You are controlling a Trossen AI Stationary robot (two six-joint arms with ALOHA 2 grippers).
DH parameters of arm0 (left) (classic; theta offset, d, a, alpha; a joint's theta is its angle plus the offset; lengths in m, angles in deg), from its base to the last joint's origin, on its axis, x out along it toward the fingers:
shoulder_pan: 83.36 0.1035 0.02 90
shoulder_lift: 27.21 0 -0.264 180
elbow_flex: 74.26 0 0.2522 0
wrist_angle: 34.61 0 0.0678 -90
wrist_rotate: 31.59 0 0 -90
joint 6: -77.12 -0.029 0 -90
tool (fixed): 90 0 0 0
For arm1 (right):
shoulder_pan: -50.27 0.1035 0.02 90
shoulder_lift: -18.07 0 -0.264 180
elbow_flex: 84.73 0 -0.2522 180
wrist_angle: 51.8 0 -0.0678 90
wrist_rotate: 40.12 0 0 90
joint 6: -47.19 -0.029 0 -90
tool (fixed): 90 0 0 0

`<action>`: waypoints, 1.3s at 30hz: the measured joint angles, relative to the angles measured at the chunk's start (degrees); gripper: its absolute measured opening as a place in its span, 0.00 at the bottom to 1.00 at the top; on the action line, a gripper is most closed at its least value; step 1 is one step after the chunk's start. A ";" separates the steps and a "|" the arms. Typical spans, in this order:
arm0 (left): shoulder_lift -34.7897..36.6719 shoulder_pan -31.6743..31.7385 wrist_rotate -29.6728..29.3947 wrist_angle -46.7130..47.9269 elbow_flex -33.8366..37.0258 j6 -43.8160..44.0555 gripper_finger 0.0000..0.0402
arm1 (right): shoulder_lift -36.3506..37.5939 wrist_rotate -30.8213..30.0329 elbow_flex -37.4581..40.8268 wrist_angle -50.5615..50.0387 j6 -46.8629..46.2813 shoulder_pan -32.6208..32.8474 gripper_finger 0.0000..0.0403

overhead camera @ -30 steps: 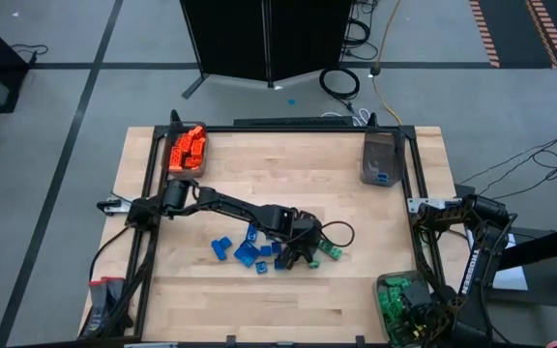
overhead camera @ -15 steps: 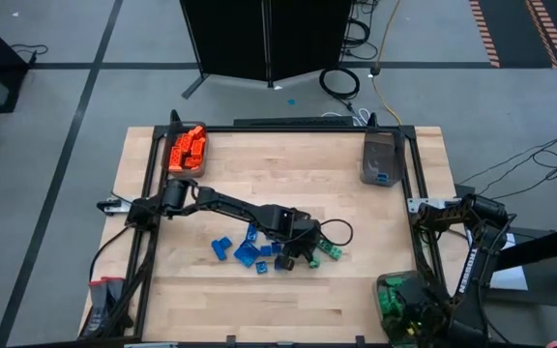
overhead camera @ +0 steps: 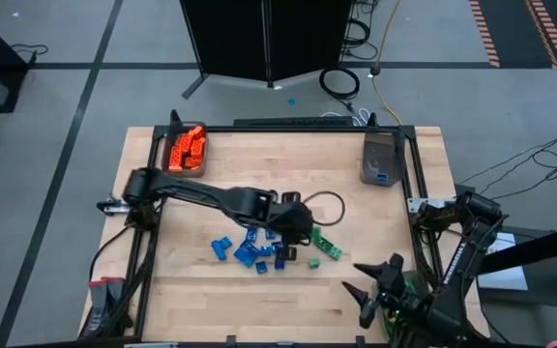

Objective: Sort blocks
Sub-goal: Put the green game piece into the bottom right black bin

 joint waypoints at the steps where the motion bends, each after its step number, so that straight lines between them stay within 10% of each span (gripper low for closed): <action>1: 1.20 -0.26 -0.87 -0.16 0.00 0.82 0.32 | 0.00 -3.12 0.00 -0.07 0.95 -0.51 0.65; 8: 10.01 -3.95 -9.60 -9.29 -0.04 4.67 0.32 | 1.85 -20.18 -0.02 0.12 6.71 -3.71 0.65; 22: 12.66 -9.57 -10.00 -21.53 0.03 5.02 0.32 | 8.37 -20.74 -14.55 0.83 41.00 -9.90 0.79; 32: 12.66 -9.58 -10.57 -22.14 0.02 3.61 0.32 | 8.44 8.10 -26.66 18.94 83.96 -10.90 0.82; 39: 12.66 -9.70 -10.59 -22.08 0.00 3.10 0.32 | 8.41 18.45 -28.24 18.85 89.86 -16.59 0.82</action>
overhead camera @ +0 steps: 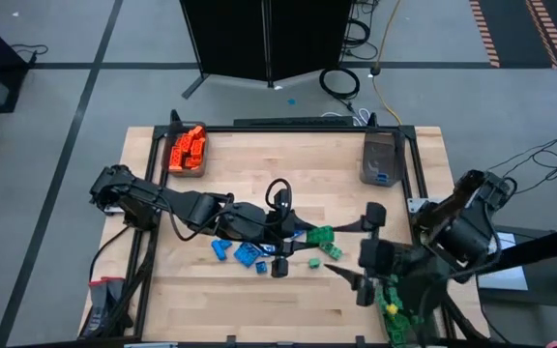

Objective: Sort blocks
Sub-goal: Put the green game piece into the bottom right black bin

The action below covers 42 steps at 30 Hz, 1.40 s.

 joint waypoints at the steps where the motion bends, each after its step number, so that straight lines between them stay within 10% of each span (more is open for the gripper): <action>1: 0.00 -0.13 0.00 0.00 0.00 0.00 0.32 | 0.00 1.03 0.02 -1.09 -0.01 -0.75 0.82; 14: 0.00 -1.28 -0.20 0.28 -0.02 -1.55 0.32 | -0.07 11.98 0.04 -3.42 0.39 -6.80 0.78; 26: 0.00 -1.36 -0.17 0.63 -0.02 -3.66 0.32 | -0.07 14.99 0.04 -3.72 -1.16 -7.55 0.31; 34: -0.02 -1.33 -0.15 0.50 -0.02 -3.61 0.33 | -0.04 14.93 0.04 -4.30 -1.10 -7.55 0.30; 42: 0.00 -1.25 -0.24 5.73 -0.07 -2.13 0.64 | -0.04 14.74 0.07 -5.10 -0.69 -7.47 0.30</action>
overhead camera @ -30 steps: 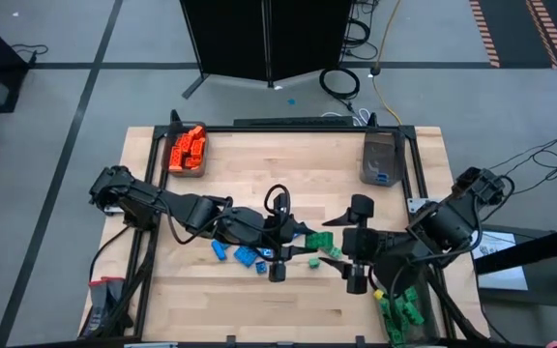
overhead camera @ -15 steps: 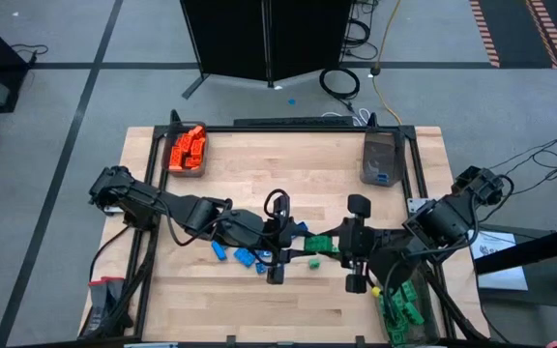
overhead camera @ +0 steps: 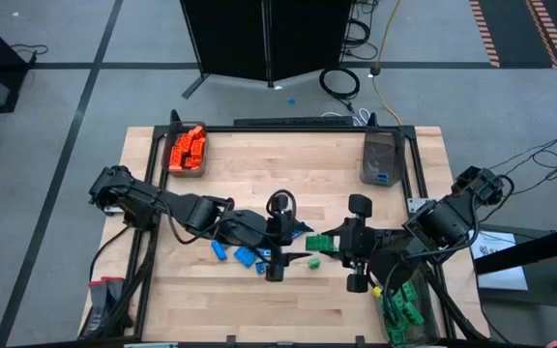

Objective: Sort blocks
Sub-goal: Put the green game piece into the bottom right black bin

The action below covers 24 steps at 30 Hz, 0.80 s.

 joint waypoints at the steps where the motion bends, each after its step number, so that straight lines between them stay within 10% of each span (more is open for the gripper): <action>1: 0.00 -0.03 0.02 1.10 0.00 0.18 0.67 | 0.00 0.00 0.00 0.01 -0.01 0.10 0.30; 9: 4.98 -0.16 -4.34 16.88 0.00 5.69 0.73 | 0.73 1.63 0.00 -10.57 -9.87 3.90 0.30; 24: 18.77 -7.25 -18.16 29.55 4.71 14.20 0.66 | 3.69 9.24 15.74 -21.21 -66.68 29.86 0.30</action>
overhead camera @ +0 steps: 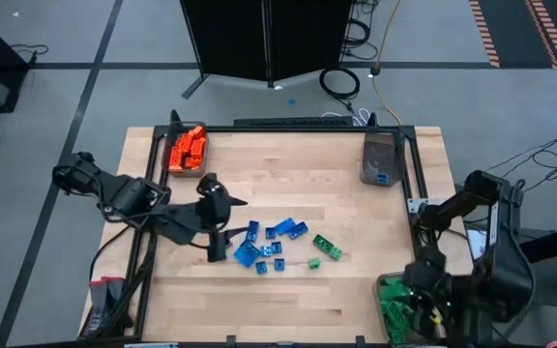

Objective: Sort blocks
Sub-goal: Put the green game piece into the bottom right black bin

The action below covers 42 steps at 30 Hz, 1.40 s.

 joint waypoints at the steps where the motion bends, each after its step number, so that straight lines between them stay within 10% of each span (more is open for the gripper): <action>1: 0.36 -0.58 -0.75 0.17 1.03 0.49 0.66 | 0.02 2.73 2.02 -0.17 -3.87 1.28 0.30; 16: 0.51 -2.91 -4.10 -2.01 10.64 10.77 0.66 | -0.02 23.65 22.50 9.46 -23.65 9.24 0.30; 23: 0.51 -2.91 -4.76 -2.18 10.96 10.93 0.66 | -0.02 23.67 24.24 12.36 -21.71 9.22 0.33; 32: 0.51 -2.93 -4.98 -2.16 10.96 10.69 0.66 | -0.02 25.69 24.24 12.27 -22.10 9.22 0.74; 42: 0.51 -2.36 -5.30 -2.09 10.96 10.35 0.66 | 1.02 17.16 18.25 10.30 -18.00 6.04 0.69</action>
